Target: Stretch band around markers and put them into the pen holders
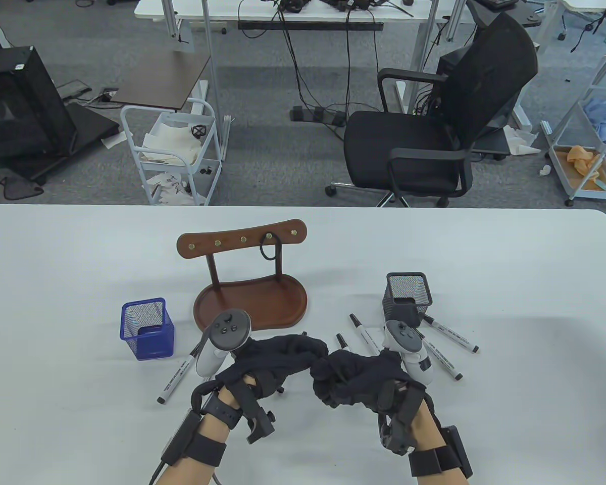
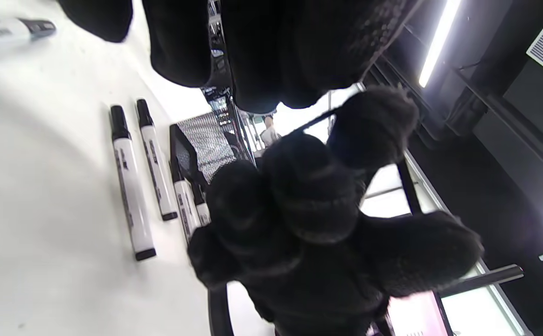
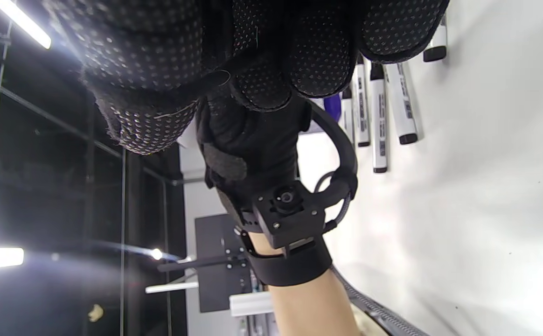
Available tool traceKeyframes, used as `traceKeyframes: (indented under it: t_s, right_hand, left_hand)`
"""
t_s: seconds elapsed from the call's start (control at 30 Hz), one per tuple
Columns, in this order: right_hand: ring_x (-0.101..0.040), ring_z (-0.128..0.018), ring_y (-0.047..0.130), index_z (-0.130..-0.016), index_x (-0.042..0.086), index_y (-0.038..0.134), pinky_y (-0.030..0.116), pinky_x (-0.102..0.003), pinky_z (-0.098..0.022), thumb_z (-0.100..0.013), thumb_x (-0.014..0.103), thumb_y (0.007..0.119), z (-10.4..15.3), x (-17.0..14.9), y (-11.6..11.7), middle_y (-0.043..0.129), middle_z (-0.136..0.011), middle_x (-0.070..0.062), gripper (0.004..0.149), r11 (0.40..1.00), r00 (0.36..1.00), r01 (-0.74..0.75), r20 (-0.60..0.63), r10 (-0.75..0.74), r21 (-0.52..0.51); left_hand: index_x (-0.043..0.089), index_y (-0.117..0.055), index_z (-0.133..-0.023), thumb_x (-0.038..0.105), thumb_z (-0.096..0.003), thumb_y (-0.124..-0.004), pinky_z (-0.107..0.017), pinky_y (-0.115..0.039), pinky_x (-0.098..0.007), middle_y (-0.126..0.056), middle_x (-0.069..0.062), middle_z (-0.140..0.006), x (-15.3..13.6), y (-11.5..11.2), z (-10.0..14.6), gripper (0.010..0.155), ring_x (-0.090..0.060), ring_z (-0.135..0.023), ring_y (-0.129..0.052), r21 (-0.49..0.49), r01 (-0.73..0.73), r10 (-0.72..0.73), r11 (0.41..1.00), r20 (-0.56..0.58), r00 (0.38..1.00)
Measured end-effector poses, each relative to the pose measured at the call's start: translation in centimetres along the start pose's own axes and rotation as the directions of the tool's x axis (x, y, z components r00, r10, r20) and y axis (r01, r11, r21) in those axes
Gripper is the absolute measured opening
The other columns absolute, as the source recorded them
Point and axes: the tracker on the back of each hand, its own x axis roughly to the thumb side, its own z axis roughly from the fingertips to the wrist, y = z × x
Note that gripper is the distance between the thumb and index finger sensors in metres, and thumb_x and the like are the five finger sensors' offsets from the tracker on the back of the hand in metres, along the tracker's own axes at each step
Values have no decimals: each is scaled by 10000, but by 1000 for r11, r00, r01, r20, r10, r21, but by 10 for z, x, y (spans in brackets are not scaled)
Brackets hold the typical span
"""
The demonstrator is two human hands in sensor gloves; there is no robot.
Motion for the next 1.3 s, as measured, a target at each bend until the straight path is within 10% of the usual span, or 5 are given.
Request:
traceKeyframes:
  t_s: [0.6,1.3]
  right_hand:
    - [-399,-823,808,-995,325,689,678,-585,-631,-459,334,976,13,-8,-15,851,-962,-82,608,991,995,-60,-81,51,-121]
    - [-408,-819,813,-991,312,702,683,-590,-623,-466,327,968,18,-9,-19,859,-956,-92,589,984,991,-94,-104,78,-150]
  left_hand:
    - [123,-638,-1064,374,-590,-796,-744,-508,-738,-712,-170,-1160,26,6,10,559,-514,-1078,-642,46,321,-315,946,-117,942]
    - [42,-609,-1099,326,-559,-858,-708,-622,-704,-689,-267,-1157,14,85,65,659,-557,-1044,-685,-54,650,-567,758,-547,616]
